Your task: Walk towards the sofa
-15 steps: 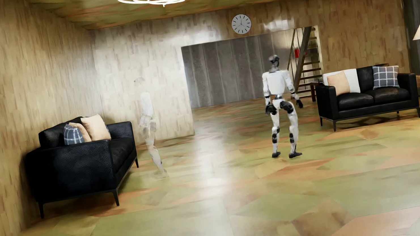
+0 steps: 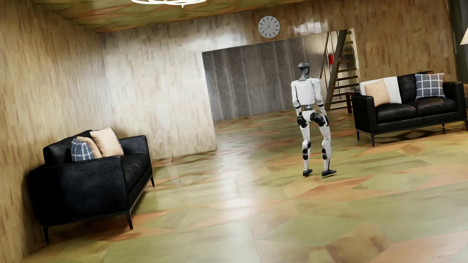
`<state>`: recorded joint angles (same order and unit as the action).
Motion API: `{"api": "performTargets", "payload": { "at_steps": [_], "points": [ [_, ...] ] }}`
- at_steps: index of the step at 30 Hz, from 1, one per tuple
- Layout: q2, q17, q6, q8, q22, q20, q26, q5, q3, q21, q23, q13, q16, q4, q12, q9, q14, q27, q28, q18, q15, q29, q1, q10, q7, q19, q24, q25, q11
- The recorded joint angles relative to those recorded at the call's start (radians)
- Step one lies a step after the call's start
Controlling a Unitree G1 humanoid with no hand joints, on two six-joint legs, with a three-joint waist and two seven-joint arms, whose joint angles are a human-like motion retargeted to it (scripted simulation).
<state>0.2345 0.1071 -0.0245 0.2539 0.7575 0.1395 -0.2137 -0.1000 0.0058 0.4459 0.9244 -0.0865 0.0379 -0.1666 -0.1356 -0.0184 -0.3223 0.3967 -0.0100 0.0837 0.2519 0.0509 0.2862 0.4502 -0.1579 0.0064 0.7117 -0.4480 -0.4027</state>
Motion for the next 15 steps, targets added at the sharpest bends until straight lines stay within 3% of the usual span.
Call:
{"api": "performTargets", "payload": {
  "at_steps": [3,5,7,9,10,11,12,13,14,15],
  "points": [
    [0.031,0.064,-0.008,-0.049,-0.006,0.001,-0.002,0.018,-0.002,0.086,-0.022,0.0,0.012,-0.032,-0.02,0.009,-0.033,-0.047,0.003,-0.006,-0.001,-0.013,0.063,0.144,-0.014,0.025,-0.002,-0.072,-0.029],
    [0.059,0.096,-0.015,-0.109,-0.004,0.003,-0.011,0.032,0.003,0.126,-0.008,0.051,0.007,-0.034,-0.023,0.015,-0.02,-0.045,-0.005,0.053,-0.011,-0.051,0.128,0.283,0.052,0.049,-0.016,-0.105,-0.047],
    [0.094,0.121,-0.016,-0.192,-0.018,0.022,-0.007,0.045,0.011,0.142,0.013,0.124,0.001,0.07,-0.03,0.019,-0.011,-0.028,-0.049,0.162,-0.027,-0.066,0.176,0.398,0.296,0.083,-0.04,-0.123,-0.062],
    [0.143,0.143,-0.01,-0.303,-0.025,0.025,-0.006,0.048,0.012,0.132,0.001,0.194,-0.008,0.264,-0.029,0.02,-0.089,-0.02,-0.068,0.164,-0.049,-0.056,0.096,0.4,0.609,0.131,-0.06,-0.132,-0.076],
    [0.168,0.151,-0.006,-0.378,-0.031,0.022,-0.007,0.053,0.016,0.124,-0.013,0.233,-0.012,0.318,-0.033,0.022,-0.144,-0.022,-0.063,0.167,-0.066,-0.045,0.036,0.361,0.724,0.164,-0.064,-0.132,-0.071],
    [0.195,0.157,-0.005,-0.46,-0.041,0.018,-0.002,0.062,0.019,0.121,-0.025,0.28,-0.015,0.32,-0.052,0.026,-0.188,-0.029,-0.053,0.168,-0.084,-0.032,0.015,0.33,0.728,0.21,-0.069,-0.13,-0.062],
    [0.226,0.161,-0.007,-0.541,-0.051,0.01,0.001,0.081,0.021,0.128,-0.042,0.329,-0.021,0.303,-0.067,0.031,-0.218,-0.043,-0.042,0.041,-0.103,-0.026,0.011,0.301,0.605,0.24,-0.073,-0.129,-0.05],
    [0.247,0.168,-0.006,-0.628,-0.051,0.002,0.003,0.109,0.027,0.147,-0.065,0.379,-0.031,0.289,-0.077,0.036,-0.233,-0.057,-0.031,-0.038,-0.131,-0.029,0.015,0.272,0.475,0.242,-0.075,-0.136,-0.017],
    [0.279,0.17,-0.001,-0.673,-0.047,-0.017,0.004,0.107,0.037,0.155,-0.099,0.419,-0.035,0.29,-0.078,0.044,-0.221,-0.07,-0.023,-0.075,-0.153,-0.017,0.03,0.258,0.377,0.246,-0.073,-0.135,0.022],
    [0.33,0.157,0.014,-0.622,-0.038,-0.045,0.002,0.057,0.043,0.15,-0.137,0.436,-0.024,0.28,-0.076,0.056,-0.202,-0.077,-0.014,-0.096,-0.144,0.012,0.048,0.245,0.281,0.227,-0.065,-0.129,0.044]
  ]
}}
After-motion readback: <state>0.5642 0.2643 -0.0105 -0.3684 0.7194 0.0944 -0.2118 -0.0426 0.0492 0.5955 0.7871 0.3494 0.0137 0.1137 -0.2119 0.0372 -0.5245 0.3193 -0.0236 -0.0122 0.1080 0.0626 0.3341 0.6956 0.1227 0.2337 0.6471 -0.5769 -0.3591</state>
